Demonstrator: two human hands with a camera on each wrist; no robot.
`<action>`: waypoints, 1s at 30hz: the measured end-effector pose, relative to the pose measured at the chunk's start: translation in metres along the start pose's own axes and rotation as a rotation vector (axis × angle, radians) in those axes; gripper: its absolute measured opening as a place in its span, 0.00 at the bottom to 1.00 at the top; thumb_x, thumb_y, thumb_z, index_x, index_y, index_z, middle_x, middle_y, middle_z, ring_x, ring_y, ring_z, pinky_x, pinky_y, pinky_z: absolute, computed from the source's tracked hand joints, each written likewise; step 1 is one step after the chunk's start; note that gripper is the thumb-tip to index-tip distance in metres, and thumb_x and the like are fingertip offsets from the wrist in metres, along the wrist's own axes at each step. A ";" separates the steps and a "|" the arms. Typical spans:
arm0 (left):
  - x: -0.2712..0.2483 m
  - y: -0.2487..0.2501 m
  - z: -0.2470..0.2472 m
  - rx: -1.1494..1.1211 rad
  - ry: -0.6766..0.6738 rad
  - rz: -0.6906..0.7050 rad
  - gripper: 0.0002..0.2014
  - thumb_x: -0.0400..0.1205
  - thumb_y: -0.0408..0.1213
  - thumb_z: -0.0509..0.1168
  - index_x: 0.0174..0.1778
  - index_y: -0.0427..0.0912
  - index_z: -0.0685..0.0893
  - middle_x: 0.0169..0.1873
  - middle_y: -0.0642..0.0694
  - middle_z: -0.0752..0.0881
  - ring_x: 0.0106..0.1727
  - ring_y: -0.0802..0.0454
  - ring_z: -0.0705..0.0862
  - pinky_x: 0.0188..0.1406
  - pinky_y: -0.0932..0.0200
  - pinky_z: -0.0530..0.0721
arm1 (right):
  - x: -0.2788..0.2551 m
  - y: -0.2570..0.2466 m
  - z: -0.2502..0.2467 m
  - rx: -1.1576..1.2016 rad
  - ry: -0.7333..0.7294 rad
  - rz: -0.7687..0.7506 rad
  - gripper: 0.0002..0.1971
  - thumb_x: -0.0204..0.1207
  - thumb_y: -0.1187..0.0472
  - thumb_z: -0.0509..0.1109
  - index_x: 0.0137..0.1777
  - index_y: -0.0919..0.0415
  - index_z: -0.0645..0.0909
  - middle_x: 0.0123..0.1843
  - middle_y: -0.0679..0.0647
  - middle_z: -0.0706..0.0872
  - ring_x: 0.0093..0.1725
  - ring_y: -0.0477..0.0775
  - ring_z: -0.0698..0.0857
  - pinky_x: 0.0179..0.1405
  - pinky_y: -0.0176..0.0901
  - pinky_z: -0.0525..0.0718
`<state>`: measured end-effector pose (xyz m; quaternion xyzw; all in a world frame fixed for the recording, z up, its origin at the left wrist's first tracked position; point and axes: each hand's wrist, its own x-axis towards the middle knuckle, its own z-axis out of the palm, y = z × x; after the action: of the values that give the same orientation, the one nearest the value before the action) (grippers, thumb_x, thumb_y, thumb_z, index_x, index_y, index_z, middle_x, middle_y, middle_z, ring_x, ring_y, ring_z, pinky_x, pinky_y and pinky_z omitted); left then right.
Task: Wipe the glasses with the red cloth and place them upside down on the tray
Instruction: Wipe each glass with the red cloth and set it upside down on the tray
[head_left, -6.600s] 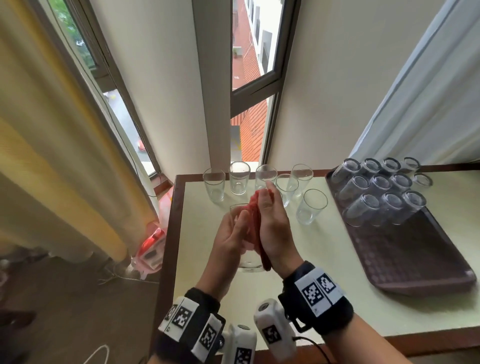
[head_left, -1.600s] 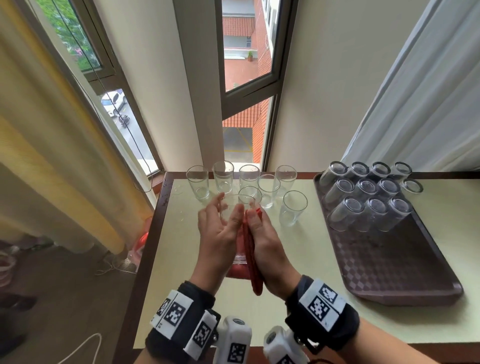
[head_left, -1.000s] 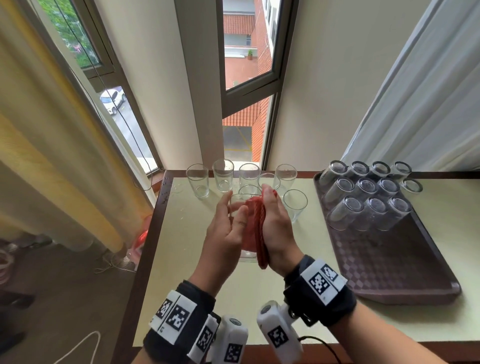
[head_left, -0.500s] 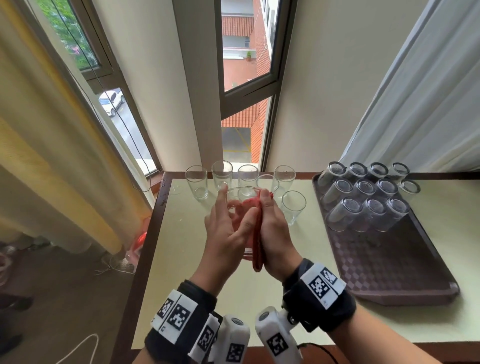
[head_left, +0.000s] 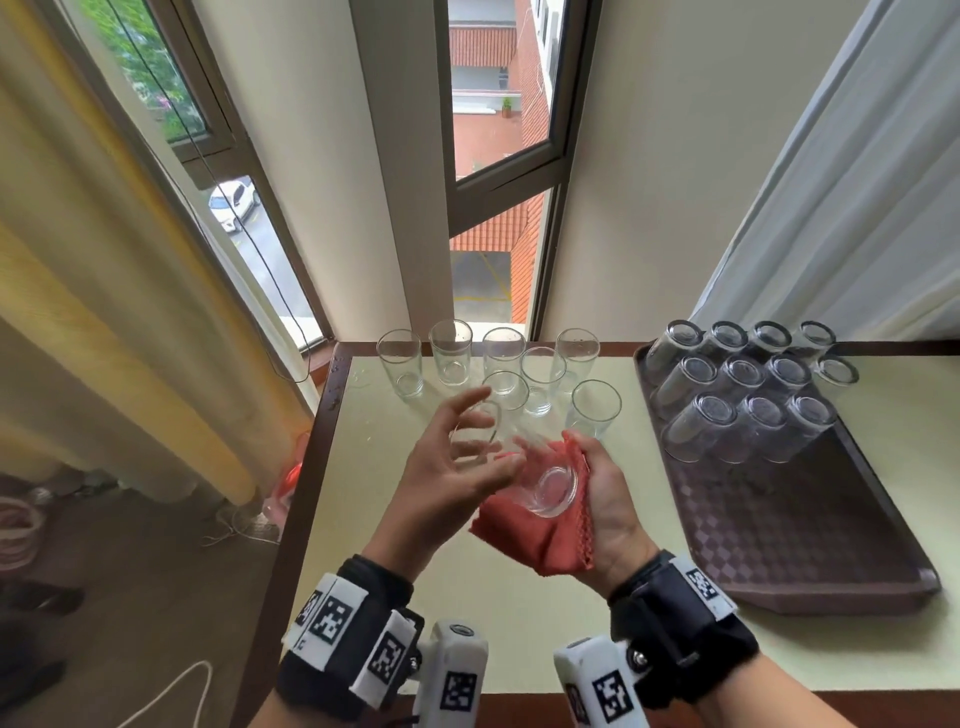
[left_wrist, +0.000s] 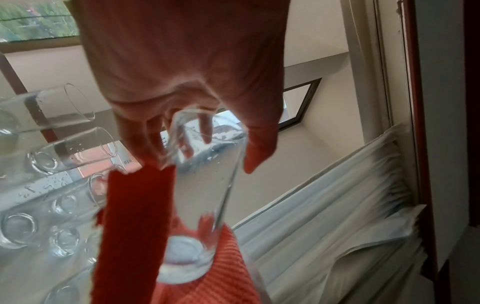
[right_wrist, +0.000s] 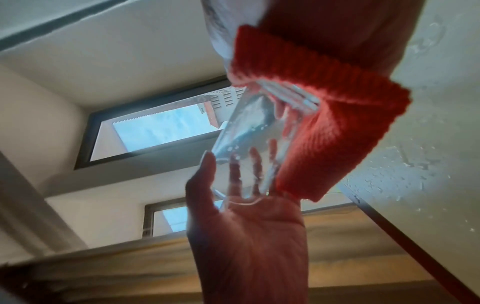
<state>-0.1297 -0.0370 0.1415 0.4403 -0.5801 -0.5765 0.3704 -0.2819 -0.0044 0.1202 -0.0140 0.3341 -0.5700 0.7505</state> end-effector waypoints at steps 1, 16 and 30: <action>0.000 0.000 0.000 0.002 -0.013 -0.020 0.38 0.61 0.54 0.80 0.69 0.62 0.76 0.59 0.51 0.81 0.56 0.56 0.87 0.49 0.61 0.89 | 0.000 -0.001 0.000 -0.020 0.022 -0.040 0.23 0.81 0.45 0.60 0.56 0.66 0.82 0.57 0.74 0.88 0.54 0.72 0.88 0.67 0.73 0.79; -0.006 -0.006 0.024 -0.003 0.276 0.041 0.09 0.77 0.51 0.72 0.43 0.54 0.80 0.40 0.43 0.87 0.37 0.49 0.90 0.31 0.50 0.89 | -0.009 0.009 0.017 -0.688 0.317 -0.573 0.10 0.84 0.58 0.68 0.42 0.58 0.85 0.33 0.58 0.88 0.32 0.57 0.88 0.31 0.51 0.88; -0.009 0.001 0.017 0.009 0.292 -0.027 0.13 0.76 0.53 0.74 0.46 0.52 0.80 0.43 0.43 0.88 0.44 0.43 0.91 0.39 0.43 0.91 | -0.009 0.017 0.014 -0.890 0.123 -0.897 0.07 0.79 0.58 0.65 0.47 0.59 0.83 0.37 0.50 0.88 0.35 0.45 0.88 0.36 0.40 0.87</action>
<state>-0.1432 -0.0228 0.1423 0.5290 -0.5166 -0.5088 0.4409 -0.2609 0.0039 0.1286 -0.4306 0.5433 -0.6353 0.3403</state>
